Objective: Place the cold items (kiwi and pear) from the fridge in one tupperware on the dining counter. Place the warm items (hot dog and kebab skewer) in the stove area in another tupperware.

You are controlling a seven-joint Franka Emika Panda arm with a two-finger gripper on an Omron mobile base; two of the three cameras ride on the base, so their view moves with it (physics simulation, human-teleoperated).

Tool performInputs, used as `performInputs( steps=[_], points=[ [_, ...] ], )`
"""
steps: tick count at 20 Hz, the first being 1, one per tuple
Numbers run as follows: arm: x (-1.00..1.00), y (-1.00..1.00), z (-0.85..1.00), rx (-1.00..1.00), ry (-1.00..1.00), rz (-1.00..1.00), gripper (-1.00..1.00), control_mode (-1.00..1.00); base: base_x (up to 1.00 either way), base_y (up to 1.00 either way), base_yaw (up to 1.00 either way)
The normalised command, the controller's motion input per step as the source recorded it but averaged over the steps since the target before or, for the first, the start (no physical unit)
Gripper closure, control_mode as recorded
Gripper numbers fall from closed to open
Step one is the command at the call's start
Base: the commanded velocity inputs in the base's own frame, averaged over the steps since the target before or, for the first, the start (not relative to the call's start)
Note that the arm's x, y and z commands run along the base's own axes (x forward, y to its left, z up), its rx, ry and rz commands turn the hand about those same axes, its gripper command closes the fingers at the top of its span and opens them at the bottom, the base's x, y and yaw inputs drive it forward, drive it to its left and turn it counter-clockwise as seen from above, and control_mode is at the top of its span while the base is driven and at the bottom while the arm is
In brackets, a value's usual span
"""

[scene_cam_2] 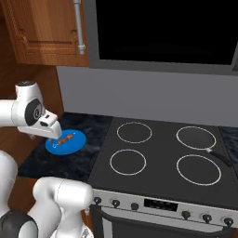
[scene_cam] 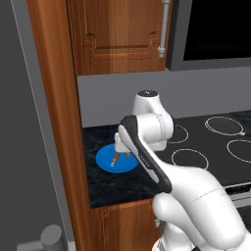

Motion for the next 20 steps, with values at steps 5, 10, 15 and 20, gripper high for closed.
performInputs(
  steps=[5, 10, 15, 20],
  points=[
    [0.86, 0.14, -0.43, 0.00, 0.11, 0.00, -1.00, -1.00, 0.00, 0.00, 0.00],
    [0.80, 0.00, -0.60, 0.00, 0.03, -0.01, -1.00, -1.00, 0.00, 0.00, 0.00],
    [0.73, 0.02, -0.53, 0.00, 0.02, -0.08, -1.00, -1.00, 0.00, 0.00, 0.00],
    [0.71, 0.11, -0.47, 0.00, 0.06, -0.09, -1.00, -1.00, 0.00, 0.00, 0.00]
  ],
)
